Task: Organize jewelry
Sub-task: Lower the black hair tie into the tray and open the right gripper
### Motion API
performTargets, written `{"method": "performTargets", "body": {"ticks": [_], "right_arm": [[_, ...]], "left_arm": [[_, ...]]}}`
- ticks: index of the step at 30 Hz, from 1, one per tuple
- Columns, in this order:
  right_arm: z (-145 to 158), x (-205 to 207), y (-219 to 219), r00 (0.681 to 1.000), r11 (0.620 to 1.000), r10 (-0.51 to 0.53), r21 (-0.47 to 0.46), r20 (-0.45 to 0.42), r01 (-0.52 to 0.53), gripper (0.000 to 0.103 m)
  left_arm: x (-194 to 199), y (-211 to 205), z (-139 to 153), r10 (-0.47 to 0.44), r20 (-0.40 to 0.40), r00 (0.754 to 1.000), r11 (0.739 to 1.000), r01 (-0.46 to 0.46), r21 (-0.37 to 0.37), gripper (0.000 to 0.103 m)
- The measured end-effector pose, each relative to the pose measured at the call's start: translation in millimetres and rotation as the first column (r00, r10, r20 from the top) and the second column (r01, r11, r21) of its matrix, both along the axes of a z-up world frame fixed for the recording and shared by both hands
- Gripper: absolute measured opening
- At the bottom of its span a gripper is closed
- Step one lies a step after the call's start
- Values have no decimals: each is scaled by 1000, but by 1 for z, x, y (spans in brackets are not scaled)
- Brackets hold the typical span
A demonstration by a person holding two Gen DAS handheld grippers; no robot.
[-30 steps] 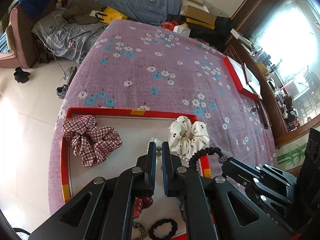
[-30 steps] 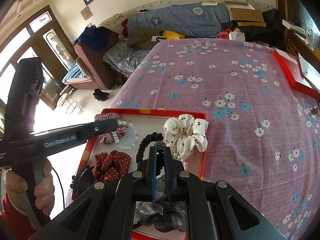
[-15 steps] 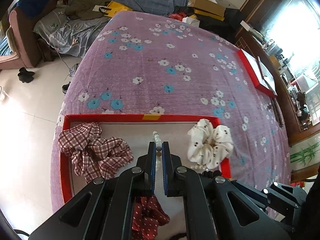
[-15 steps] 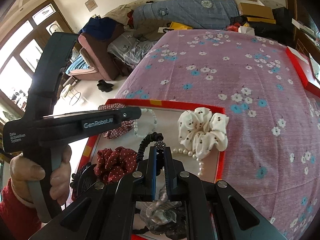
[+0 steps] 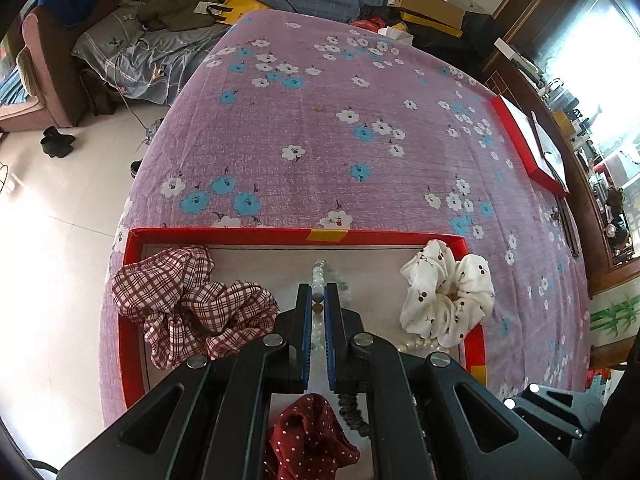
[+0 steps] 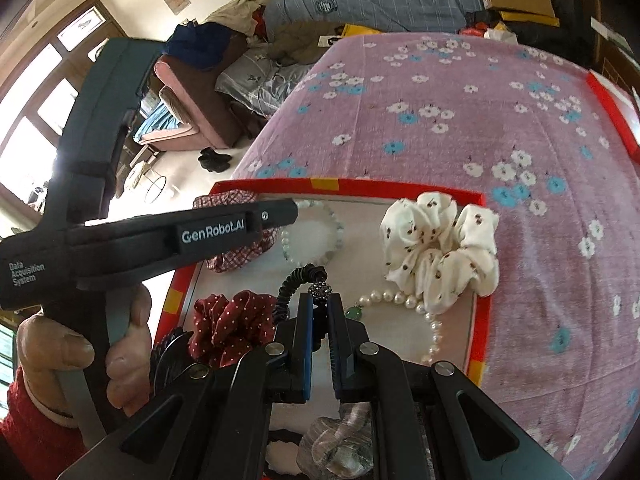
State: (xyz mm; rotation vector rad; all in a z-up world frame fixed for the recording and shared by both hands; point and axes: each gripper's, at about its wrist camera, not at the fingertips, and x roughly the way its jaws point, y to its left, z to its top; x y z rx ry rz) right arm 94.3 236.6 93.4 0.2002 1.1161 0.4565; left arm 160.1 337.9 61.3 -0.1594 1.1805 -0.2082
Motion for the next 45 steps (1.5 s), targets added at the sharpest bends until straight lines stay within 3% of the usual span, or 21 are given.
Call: {"method": "performTargets", "body": {"ticks": [27, 45], "right_arm": [[-26, 11, 3, 994, 996, -36, 77, -102, 44, 9], [-37, 17, 2, 990, 995, -54, 76, -133, 65, 11]], "left_arm": [[10, -5, -18, -5, -21, 1000, 999, 6, 42, 5], [10, 1, -16, 26, -15, 1000, 998, -26, 48, 5]]}}
